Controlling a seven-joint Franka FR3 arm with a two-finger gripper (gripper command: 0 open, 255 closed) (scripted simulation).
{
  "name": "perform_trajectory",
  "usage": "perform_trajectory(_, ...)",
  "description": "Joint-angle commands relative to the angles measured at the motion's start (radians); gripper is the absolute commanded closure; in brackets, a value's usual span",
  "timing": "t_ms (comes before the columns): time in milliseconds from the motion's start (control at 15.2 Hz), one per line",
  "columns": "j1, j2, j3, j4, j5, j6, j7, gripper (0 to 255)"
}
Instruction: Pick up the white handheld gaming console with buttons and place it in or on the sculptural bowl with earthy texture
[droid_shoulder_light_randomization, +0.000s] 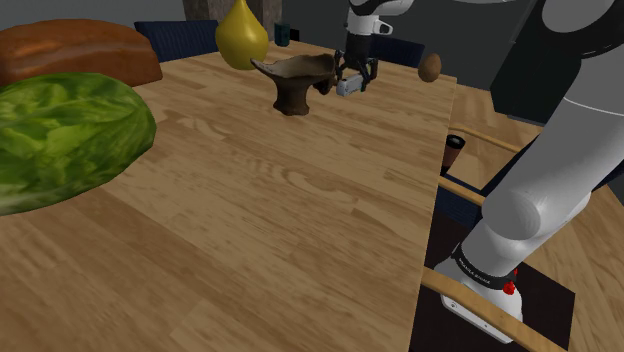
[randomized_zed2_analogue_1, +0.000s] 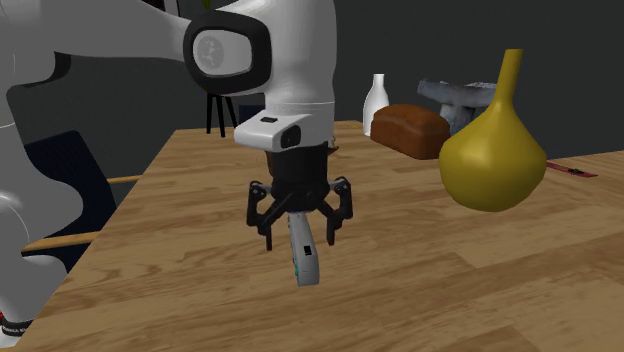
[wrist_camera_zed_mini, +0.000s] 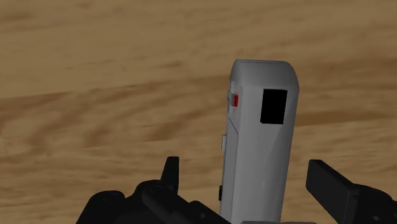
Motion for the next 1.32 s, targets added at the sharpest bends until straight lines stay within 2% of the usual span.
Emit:
perform_trajectory(0,0.000,0.000,0.000,-0.003,0.000,0.004,0.000,0)
perform_trajectory(264,0.000,0.000,0.000,-0.003,0.000,0.003,0.000,0)
perform_trajectory(330,0.000,0.000,0.000,-0.003,0.000,0.003,0.000,255)
perform_trajectory(924,0.000,0.000,0.000,-0.003,0.000,0.004,0.000,255)
perform_trajectory(1254,0.000,0.000,0.000,0.064,0.000,-0.063,-0.001,255)
